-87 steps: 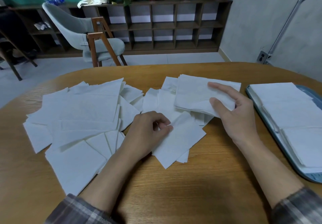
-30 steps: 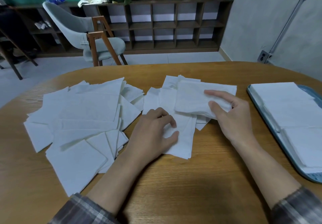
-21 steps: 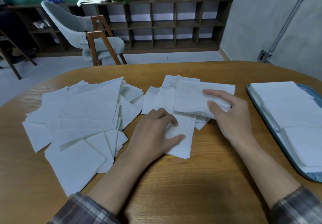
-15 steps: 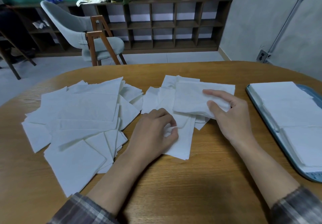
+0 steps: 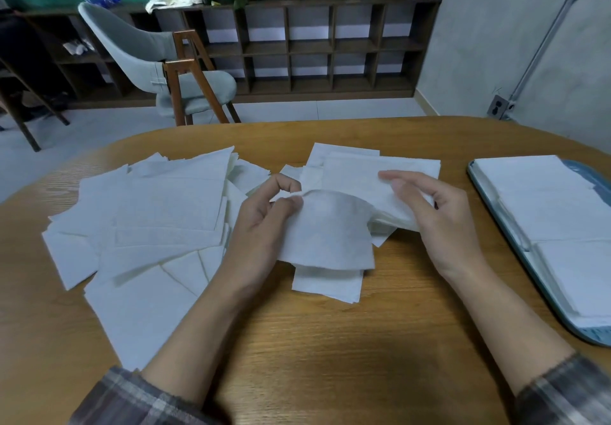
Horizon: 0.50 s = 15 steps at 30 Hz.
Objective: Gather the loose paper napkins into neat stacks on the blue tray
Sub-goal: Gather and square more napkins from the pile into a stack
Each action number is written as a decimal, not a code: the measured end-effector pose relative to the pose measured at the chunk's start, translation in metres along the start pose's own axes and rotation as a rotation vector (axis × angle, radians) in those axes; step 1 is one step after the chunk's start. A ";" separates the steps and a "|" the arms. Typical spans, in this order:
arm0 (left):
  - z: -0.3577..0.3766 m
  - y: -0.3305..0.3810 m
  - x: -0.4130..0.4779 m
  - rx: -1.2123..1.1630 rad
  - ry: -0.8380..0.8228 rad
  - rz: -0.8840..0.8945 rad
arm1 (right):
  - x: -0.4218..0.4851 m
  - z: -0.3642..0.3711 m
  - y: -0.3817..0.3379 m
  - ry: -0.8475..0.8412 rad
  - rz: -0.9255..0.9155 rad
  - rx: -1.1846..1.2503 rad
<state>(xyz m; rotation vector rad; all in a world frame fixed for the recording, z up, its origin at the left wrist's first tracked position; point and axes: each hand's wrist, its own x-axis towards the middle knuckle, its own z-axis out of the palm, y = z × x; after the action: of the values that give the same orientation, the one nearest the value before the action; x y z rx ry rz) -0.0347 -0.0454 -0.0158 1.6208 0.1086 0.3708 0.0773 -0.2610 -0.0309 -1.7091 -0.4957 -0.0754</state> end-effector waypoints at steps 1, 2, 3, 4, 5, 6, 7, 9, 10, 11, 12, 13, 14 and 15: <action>0.000 0.001 0.001 -0.048 0.007 -0.031 | 0.000 0.000 0.000 -0.029 0.021 0.059; 0.001 0.001 0.002 -0.094 0.013 -0.057 | 0.000 0.001 0.000 -0.064 0.050 0.128; 0.001 0.002 0.003 -0.145 0.020 -0.079 | -0.001 0.002 0.000 -0.106 0.086 0.194; 0.001 0.002 0.005 -0.197 0.023 -0.095 | -0.002 0.004 0.000 -0.146 0.125 0.259; 0.001 0.002 0.006 -0.234 0.022 -0.109 | -0.003 0.006 -0.001 -0.185 0.160 0.320; 0.002 0.001 0.007 -0.256 0.016 -0.117 | -0.005 0.009 -0.001 -0.221 0.184 0.366; 0.002 0.001 0.008 -0.269 0.009 -0.123 | -0.006 0.010 -0.001 -0.245 0.187 0.378; 0.001 0.000 0.008 -0.301 -0.009 -0.138 | -0.006 0.011 0.001 -0.243 0.161 0.318; 0.002 0.001 0.009 -0.314 -0.014 -0.145 | -0.006 0.011 0.001 -0.234 0.161 0.290; 0.002 0.001 0.008 -0.313 -0.009 -0.151 | -0.005 0.011 0.001 -0.234 0.162 0.288; 0.003 0.001 0.008 -0.285 0.004 -0.151 | -0.005 0.011 0.001 -0.249 0.169 0.319; 0.004 0.000 0.008 -0.239 0.023 -0.145 | -0.007 0.012 -0.001 -0.275 0.187 0.368; 0.006 -0.002 0.007 -0.192 0.040 -0.137 | -0.009 0.013 -0.001 -0.290 0.195 0.385; 0.008 -0.004 0.006 -0.152 0.049 -0.133 | -0.011 0.014 -0.002 -0.286 0.190 0.361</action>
<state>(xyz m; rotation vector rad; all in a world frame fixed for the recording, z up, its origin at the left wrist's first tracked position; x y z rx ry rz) -0.0259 -0.0503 -0.0192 1.4461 0.2191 0.3094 0.0637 -0.2506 -0.0354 -1.4074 -0.5195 0.3794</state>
